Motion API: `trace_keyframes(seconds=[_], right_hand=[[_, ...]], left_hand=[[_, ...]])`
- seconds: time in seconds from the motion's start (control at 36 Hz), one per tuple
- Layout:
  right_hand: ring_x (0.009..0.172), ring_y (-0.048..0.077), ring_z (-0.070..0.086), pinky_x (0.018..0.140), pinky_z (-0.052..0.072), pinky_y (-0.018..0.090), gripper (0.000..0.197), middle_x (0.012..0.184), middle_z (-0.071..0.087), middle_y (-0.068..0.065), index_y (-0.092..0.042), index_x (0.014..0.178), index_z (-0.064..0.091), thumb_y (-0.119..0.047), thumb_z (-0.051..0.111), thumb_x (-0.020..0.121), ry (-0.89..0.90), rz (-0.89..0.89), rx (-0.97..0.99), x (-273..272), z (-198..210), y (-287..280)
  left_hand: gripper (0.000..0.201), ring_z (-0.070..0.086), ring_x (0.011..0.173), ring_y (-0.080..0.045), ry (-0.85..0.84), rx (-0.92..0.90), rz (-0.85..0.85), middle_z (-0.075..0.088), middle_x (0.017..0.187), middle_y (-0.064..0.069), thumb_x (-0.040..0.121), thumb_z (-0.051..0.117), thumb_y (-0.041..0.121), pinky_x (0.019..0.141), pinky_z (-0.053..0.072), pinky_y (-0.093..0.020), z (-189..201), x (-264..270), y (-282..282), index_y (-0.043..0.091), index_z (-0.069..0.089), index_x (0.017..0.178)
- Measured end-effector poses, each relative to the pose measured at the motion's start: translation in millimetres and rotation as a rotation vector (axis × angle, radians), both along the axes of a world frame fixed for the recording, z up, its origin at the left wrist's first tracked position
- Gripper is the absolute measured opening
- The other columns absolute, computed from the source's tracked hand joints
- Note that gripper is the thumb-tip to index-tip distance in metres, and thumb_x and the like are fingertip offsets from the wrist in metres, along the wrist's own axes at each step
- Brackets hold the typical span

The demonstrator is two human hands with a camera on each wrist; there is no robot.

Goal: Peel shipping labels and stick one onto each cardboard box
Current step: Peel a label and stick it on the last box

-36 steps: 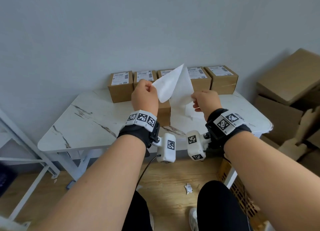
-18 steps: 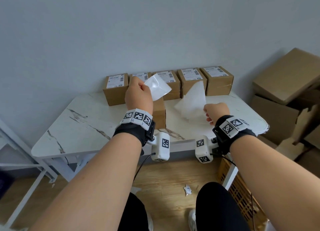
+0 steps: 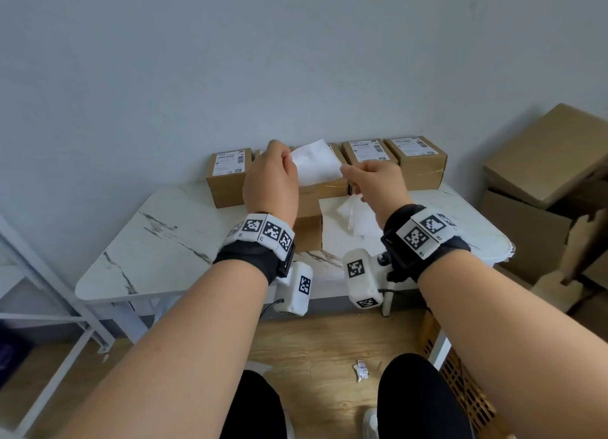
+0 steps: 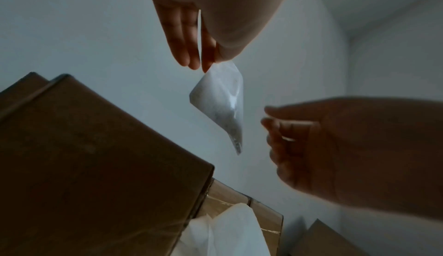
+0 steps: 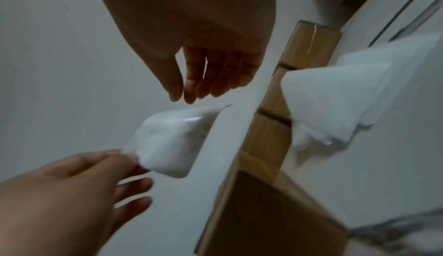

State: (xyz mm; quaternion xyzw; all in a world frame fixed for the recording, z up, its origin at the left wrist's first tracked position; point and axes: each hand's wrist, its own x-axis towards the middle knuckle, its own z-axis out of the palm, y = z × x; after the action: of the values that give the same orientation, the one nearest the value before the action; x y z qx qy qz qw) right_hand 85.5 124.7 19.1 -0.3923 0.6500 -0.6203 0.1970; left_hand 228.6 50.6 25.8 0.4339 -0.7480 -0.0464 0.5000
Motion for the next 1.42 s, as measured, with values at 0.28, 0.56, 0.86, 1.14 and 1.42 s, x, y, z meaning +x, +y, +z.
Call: trace_keyframes(seconds=[0.28,0.56,0.86,1.14,1.42], right_hand=[[0.066,0.013,0.055,0.062,0.044,0.020,0.037,0.074,0.063,-0.001,-0.008,0.087,0.070,-0.045,0.070,0.083,-0.181,0.062,-0.058,27.7,21.1,-7.8],[0.064,0.017,0.058,0.058,0.046,0.023,0.013,0.073,0.063,0.005,-0.011,0.073,0.061,-0.009,0.066,0.085,-0.172,0.071,-0.050,42.0,16.9,-11.7],[0.068,0.019,0.060,0.065,0.051,0.027,0.018,0.084,0.068,0.010,-0.012,0.072,0.058,-0.006,0.066,0.087,-0.249,0.116,-0.007,46.5,7.0,-26.6],[0.061,0.015,0.054,0.055,0.047,0.022,0.010,0.078,0.063,0.003,-0.014,0.085,0.063,-0.004,0.063,0.088,-0.153,0.170,0.092,51.7,-2.7,-41.3],[0.093,0.018,0.058,0.076,0.050,0.026,0.047,0.099,0.059,-0.005,-0.014,0.127,0.060,-0.003,0.068,0.082,0.215,0.097,0.220,48.1,-6.5,-45.5]], left_hand=[[0.015,0.056,0.084,-0.019,-0.099,-0.253,-0.125,0.061,0.088,0.000,0.093,0.054,0.021,0.059,0.041,-0.028,-0.4,12.0,14.6,0.016,0.069,0.093],[0.012,0.058,0.080,-0.020,-0.163,-0.289,-0.180,0.063,0.084,-0.001,0.084,0.070,0.025,0.059,0.048,-0.031,-10.9,26.0,15.8,0.014,0.072,0.087],[0.024,0.058,0.096,-0.017,0.052,0.136,-0.097,0.062,0.100,0.002,0.094,0.054,0.034,0.079,0.050,-0.030,-17.7,46.9,-8.8,0.017,0.058,0.110],[0.016,0.060,0.093,-0.021,0.115,0.428,-0.091,0.064,0.101,-0.003,0.090,0.060,0.018,0.076,0.047,-0.029,-25.4,44.1,-28.7,0.014,0.053,0.103],[0.022,0.052,0.084,-0.015,0.074,0.535,-0.107,0.054,0.093,0.002,0.092,0.059,0.017,0.071,0.039,-0.024,-30.8,38.8,-38.0,0.009,0.050,0.111]])
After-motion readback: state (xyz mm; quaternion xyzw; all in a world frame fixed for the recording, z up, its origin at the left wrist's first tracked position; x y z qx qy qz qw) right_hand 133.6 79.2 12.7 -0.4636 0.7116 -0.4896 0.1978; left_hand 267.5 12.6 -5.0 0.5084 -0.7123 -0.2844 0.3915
